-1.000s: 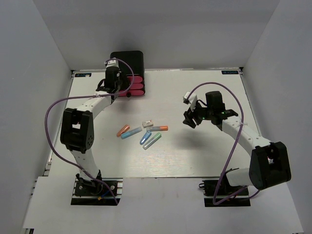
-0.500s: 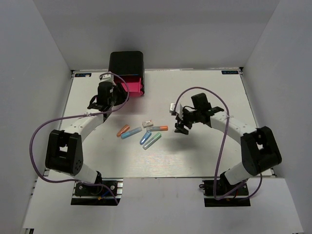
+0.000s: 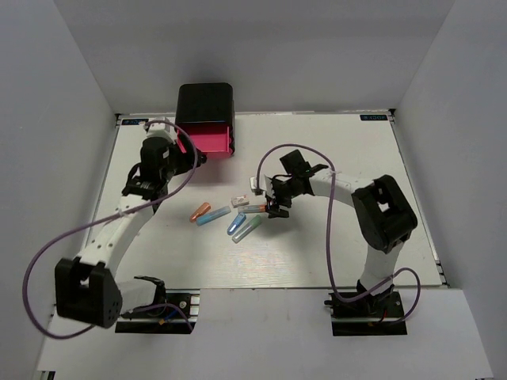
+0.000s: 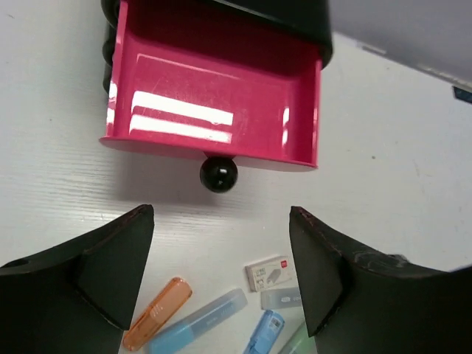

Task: Sort the stationery into containers
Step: Open the drawer in the storage box, then pick up the stationery from the center of the board, then place the stationery in the drawer.

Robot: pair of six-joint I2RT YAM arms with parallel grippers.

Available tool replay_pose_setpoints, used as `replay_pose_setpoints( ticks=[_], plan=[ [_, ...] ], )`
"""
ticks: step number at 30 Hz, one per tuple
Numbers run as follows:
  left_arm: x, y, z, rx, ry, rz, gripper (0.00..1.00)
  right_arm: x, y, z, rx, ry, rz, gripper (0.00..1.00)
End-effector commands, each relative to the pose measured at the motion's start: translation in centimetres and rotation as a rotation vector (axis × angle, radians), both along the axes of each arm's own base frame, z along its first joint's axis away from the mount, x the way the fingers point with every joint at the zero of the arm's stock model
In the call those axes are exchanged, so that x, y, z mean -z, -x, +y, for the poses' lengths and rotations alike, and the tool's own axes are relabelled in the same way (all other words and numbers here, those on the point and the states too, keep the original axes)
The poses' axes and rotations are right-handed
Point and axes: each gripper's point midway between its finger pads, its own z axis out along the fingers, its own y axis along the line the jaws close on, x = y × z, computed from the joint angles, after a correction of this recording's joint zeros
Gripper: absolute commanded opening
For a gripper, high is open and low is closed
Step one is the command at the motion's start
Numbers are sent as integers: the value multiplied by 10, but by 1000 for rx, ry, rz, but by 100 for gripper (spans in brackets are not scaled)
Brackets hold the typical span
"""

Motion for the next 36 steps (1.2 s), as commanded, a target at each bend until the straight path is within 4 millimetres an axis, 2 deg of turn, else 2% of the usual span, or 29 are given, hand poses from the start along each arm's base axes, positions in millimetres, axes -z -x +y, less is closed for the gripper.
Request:
replay_pose_setpoints(
  ticks=[1, 2, 3, 4, 8, 9, 11, 12, 13, 15, 16, 17, 20, 21, 22, 24, 25, 27, 28, 30, 31, 33, 34, 35, 36],
  plan=[
    [-13, 31, 14, -19, -28, -11, 84, 0, -13, 7, -22, 23, -33, 78],
    [-1, 41, 16, -22, -28, 26, 84, 2, -14, 7, -20, 29, -32, 77],
    [1, 47, 14, -17, -7, 39, 82, 12, -12, 7, -19, 49, -1, 75],
    [5, 53, 12, -8, 7, 51, 81, 7, -18, 11, -18, 43, -10, 75],
    [34, 82, 2, 48, 66, 131, 80, 20, -16, 10, -62, 82, 14, 61],
    [37, 88, 2, 56, 69, 136, 81, 24, -13, 8, -73, 100, 28, 52],
    [53, 98, -1, 75, 84, 172, 82, 23, -12, 10, -87, 111, 46, 40],
    [55, 101, -3, 79, 96, 170, 83, 23, -11, 10, -90, 116, 53, 28],
    [55, 104, -4, 88, 101, 167, 85, 25, -9, 7, -91, 137, 80, 21],
    [60, 106, -6, 99, 105, 181, 85, 23, -7, 4, -99, 149, 92, 11],
    [60, 107, -7, 108, 109, 182, 85, 19, -2, -2, -96, 162, 120, 3],
    [60, 106, -10, 114, 126, 185, 85, 16, -1, -3, -98, 161, 124, 0],
    [65, 106, -18, 124, 178, 221, 85, -23, 0, -3, -88, 100, 69, 0],
    [70, 106, -20, 101, 211, 254, 85, -30, 3, -3, -82, 81, 67, 0],
    [70, 106, -25, 109, 244, 267, 85, -66, -4, 4, -78, 3, -31, 0],
    [78, 106, -31, 80, 316, 319, 85, -85, -6, 6, -34, -35, -61, 0],
    [77, 105, -35, 82, 351, 325, 84, -119, -21, 14, -18, -108, -180, 0],
    [89, 108, -38, 49, 404, 376, 84, -141, -34, 18, 44, -148, -230, 0],
    [90, 105, -42, 26, 457, 399, 84, -162, -52, 23, 79, -185, -327, 0],
    [99, 108, -46, 1, 509, 457, 84, -196, -76, 34, 133, -259, -422, 0],
    [100, 106, -48, -29, 550, 475, 83, -200, -83, 36, 151, -264, -438, 0],
    [109, 107, -50, -58, 583, 527, 82, -220, -106, 53, 162, -303, -495, 0],
    [112, 106, -51, -88, 615, 549, 82, -239, -115, 59, 170, -331, -524, 0],
    [114, 106, -52, -101, 626, 562, 82, -215, -127, 70, 169, -306, -487, 0],
    [110, 104, -53, -105, 639, 557, 82, -252, -135, 82, 178, -370, -531, 0]
  ],
)
